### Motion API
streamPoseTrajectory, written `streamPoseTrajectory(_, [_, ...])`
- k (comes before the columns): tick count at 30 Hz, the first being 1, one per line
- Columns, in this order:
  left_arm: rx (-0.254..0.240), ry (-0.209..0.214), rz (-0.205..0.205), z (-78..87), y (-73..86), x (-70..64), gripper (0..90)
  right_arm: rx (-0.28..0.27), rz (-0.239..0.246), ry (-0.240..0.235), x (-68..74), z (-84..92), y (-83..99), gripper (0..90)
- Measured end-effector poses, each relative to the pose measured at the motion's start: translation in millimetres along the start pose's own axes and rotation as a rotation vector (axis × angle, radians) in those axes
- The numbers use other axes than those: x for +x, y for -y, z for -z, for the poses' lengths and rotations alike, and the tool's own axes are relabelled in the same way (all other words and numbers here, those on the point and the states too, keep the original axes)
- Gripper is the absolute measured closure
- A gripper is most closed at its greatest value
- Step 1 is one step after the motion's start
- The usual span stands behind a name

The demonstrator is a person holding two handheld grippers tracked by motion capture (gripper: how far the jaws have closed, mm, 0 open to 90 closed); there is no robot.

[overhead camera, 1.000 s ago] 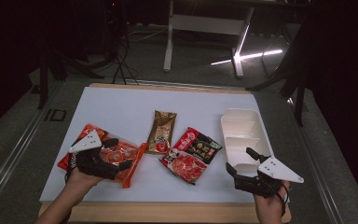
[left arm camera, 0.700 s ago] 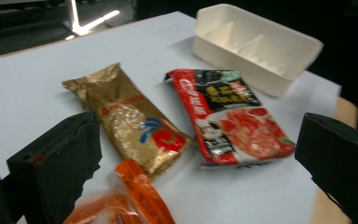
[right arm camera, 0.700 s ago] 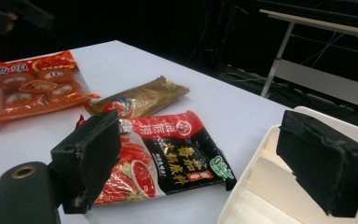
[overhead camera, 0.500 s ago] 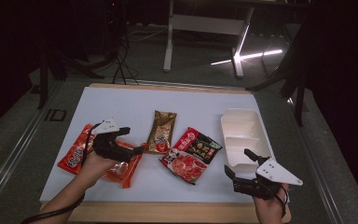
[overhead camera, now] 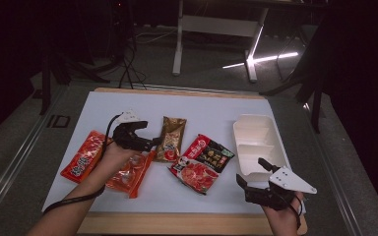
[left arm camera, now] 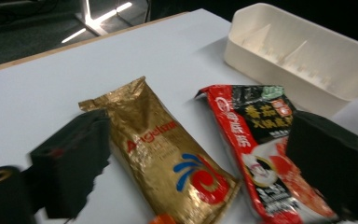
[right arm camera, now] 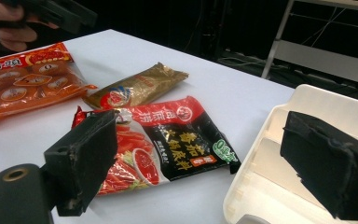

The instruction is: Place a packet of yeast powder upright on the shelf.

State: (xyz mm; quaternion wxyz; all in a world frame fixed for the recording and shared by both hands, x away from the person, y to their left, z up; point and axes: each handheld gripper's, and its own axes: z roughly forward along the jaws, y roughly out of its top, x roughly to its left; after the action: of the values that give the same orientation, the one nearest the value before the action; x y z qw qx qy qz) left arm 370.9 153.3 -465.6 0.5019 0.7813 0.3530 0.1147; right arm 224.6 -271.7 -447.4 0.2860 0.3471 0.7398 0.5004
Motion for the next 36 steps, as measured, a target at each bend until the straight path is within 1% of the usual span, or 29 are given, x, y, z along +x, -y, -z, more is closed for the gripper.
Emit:
streamPoseTrajectory(2, [0.02, -0.004, 0.001, -9.6, -0.7, 4.1, 10.6, 0.003, 0.001, -0.004, 0.3, -0.4, 0.2, 10.9])
streamPoseTrajectory(3, [0.02, -0.004, 0.001, -9.6, -0.7, 4.1, 13.1, 0.003, 0.001, -0.004, 0.3, -0.4, 0.2, 10.9])
streamPoseTrajectory(4, [0.033, -0.012, 0.01, -18.2, -0.5, 7.8, 13.1, 0.003, 0.004, -0.005, 0.6, -0.4, 0.2, 10.9])
streamPoseTrajectory(7, [0.058, -0.025, 0.015, -30.8, 0.4, 13.8, 15.0, 0.009, 0.007, -0.016, 2.3, -1.1, 0.4, 10.9])
streamPoseTrajectory(9, [0.085, -0.045, 0.016, -40.8, 0.9, 18.2, 15.1, 0.011, 0.01, -0.018, 2.8, -1.7, 0.8, 11.0])
streamPoseTrajectory(11, [0.105, -0.073, 0.012, -48.5, 1.7, 22.0, 17.6, 0.01, 0.012, -0.017, 3.4, -2.0, 0.7, 11.0])
streamPoseTrajectory(13, [0.107, -0.072, 0.04, -54.5, 2.6, 27.2, 18.0, 0.013, 0.012, -0.022, 4.1, -2.2, 0.9, 11.0])
streamPoseTrajectory(16, [0.108, -0.081, 0.051, -61.3, 2.3, 32.5, 21.9, 0.017, 0.015, -0.028, 4.5, -2.8, 1.8, 11.1])
streamPoseTrajectory(18, [0.104, -0.085, 0.071, -66.6, 1.4, 37.2, 23.1, 0.022, 0.013, -0.032, 4.8, -3.6, 2.2, 11.1])
streamPoseTrajectory(19, [0.106, -0.089, 0.07, -68.4, 0.5, 39.6, 25.0, 0.023, 0.014, -0.032, 5.0, -3.8, 2.4, 11.1])
streamPoseTrajectory(20, [0.105, -0.087, 0.073, -69.9, -0.1, 41.3, 25.1, 0.024, 0.014, -0.034, 5.3, -3.8, 2.5, 11.1])
streamPoseTrajectory(24, [0.118, -0.111, 0.084, -78.9, -1.9, 50.9, 25.1, 0.03, 0.017, -0.042, 6.0, -4.7, 3.0, 11.2])
streamPoseTrajectory(25, [0.12, -0.107, 0.093, -80.9, -1.8, 53.5, 25.1, 0.03, 0.017, -0.044, 6.3, -5.0, 3.5, 11.2])
streamPoseTrajectory(26, [0.128, -0.115, 0.096, -83.6, -1.7, 55.4, 25.1, 0.033, 0.016, -0.048, 6.5, -5.4, 3.7, 11.2])
streamPoseTrajectory(27, [0.131, -0.122, 0.094, -85.4, -1.8, 56.5, 25.2, 0.035, 0.016, -0.05, 7.0, -5.7, 3.8, 11.2])
streamPoseTrajectory(28, [0.131, -0.119, 0.1, -87.7, -2.0, 58.3, 25.2, 0.034, 0.018, -0.049, 7.2, -5.7, 3.8, 11.2])
streamPoseTrajectory(30, [0.139, -0.127, 0.104, -93.0, -2.7, 61.8, 25.1, 0.035, 0.014, -0.055, 7.8, -5.8, 3.7, 11.2])
streamPoseTrajectory(31, [0.143, -0.118, 0.112, -96.0, -3.1, 63.8, 25.1, 0.034, 0.016, -0.053, 8.1, -5.7, 3.8, 11.2])
streamPoseTrajectory(33, [0.156, -0.135, 0.104, -101.8, -4.4, 65.8, 25.0, 0.034, 0.017, -0.056, 8.4, -5.7, 3.8, 11.2])
streamPoseTrajectory(36, [0.158, -0.138, 0.115, -108.8, -5.6, 69.4, 25.1, 0.039, 0.01, -0.058, 7.8, -6.8, 4.7, 11.2])
